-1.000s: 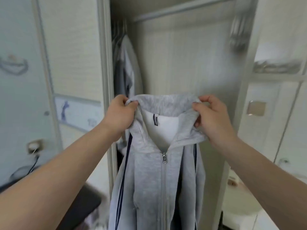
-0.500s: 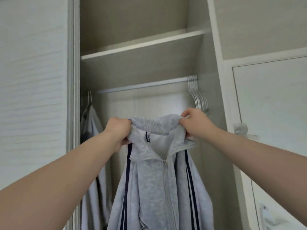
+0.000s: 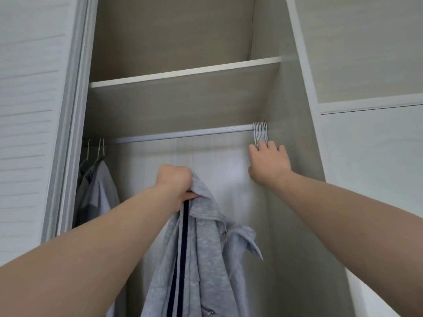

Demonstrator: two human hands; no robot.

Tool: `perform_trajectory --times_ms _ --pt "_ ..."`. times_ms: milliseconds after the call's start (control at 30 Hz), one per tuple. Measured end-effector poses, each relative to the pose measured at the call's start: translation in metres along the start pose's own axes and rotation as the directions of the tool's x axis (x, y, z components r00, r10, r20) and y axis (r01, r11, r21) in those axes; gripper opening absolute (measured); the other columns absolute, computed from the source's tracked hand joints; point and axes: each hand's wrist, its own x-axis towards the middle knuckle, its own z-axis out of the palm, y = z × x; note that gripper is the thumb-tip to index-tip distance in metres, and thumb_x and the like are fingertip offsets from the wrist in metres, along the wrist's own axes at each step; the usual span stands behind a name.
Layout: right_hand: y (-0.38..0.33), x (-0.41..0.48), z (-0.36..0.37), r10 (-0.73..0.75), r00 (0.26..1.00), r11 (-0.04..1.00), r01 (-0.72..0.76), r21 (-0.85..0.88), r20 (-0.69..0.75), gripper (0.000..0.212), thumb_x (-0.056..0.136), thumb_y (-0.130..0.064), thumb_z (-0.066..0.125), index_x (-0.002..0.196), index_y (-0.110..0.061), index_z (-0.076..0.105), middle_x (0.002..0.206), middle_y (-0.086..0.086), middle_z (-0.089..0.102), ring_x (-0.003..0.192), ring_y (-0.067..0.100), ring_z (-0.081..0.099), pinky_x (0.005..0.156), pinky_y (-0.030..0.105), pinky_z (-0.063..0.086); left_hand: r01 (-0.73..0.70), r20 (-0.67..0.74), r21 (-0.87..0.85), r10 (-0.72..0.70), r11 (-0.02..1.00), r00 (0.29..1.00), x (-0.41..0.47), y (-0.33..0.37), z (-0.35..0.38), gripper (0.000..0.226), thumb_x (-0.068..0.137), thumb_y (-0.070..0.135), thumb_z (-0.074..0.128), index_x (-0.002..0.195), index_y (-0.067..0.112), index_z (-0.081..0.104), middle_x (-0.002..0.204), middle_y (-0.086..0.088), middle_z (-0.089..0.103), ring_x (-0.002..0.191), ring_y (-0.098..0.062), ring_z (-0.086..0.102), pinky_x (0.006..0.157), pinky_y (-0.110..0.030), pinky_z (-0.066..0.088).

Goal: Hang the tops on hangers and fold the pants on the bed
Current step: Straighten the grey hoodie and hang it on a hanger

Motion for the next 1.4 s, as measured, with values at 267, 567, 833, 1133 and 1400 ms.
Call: perform_trajectory --times_ms 267,567,833,1133,1400 --pt "0.008 0.065 0.041 0.083 0.996 0.969 -0.079 -0.233 0.01 0.04 0.096 -0.016 0.045 0.136 -0.017 0.047 0.138 0.012 0.046 0.126 0.032 0.042 0.104 0.043 0.035 -0.086 -0.079 -0.029 0.083 0.996 0.993 0.058 -0.009 -0.011 0.015 0.094 -0.009 0.05 0.106 -0.003 0.057 0.095 -0.023 0.063 0.068 -0.028 0.066 0.044 -0.031 0.056" --pt "0.016 0.102 0.068 0.129 0.991 0.971 -0.131 -0.199 -0.024 0.041 0.098 -0.001 0.041 0.133 -0.009 0.059 0.134 0.015 0.057 0.122 0.037 0.056 0.095 0.039 0.046 -0.13 -0.094 0.072 0.136 0.989 0.986 0.105 -0.026 -0.011 0.015 0.097 0.001 0.054 0.111 0.005 0.055 0.092 -0.015 0.063 0.068 -0.025 0.065 0.047 -0.03 0.056" --pt "0.022 0.117 0.059 0.237 0.971 0.967 -0.235 0.098 -0.013 0.041 0.095 0.001 0.042 0.132 -0.005 0.06 0.134 0.02 0.058 0.123 0.04 0.058 0.095 0.044 0.05 -0.113 -0.049 -0.068 0.11 0.991 0.993 0.111 -0.021 -0.003 0.012 0.097 -0.009 0.049 0.106 -0.005 0.056 0.074 -0.016 0.065 0.061 -0.021 0.066 0.073 -0.044 0.063" --pt "0.016 0.083 -0.001 0.361 0.933 0.779 -0.299 0.551 -0.004 0.029 0.093 -0.005 0.05 0.119 -0.002 0.06 0.124 0.022 0.062 0.113 0.041 0.061 0.085 0.039 0.047 -0.222 -0.12 -0.115 0.208 0.968 0.971 0.073 0.021 0.009 0.006 0.099 0.003 0.05 0.101 0.005 0.055 0.098 -0.017 0.064 0.076 -0.027 0.067 0.051 -0.032 0.059" --pt "0.029 -0.035 -0.075 0.365 0.927 0.553 -0.143 0.821 -0.084 0.028 0.1 -0.015 0.045 0.102 -0.005 0.071 0.087 0.012 0.06 0.087 0.033 0.057 0.069 0.025 0.033 -0.127 -0.02 -0.417 0.13 0.9 0.991 -0.012 0.05 0.01 0.017 0.101 -0.001 0.043 0.088 0.009 0.048 0.085 -0.012 0.055 0.068 -0.021 0.065 0.046 -0.032 0.059"
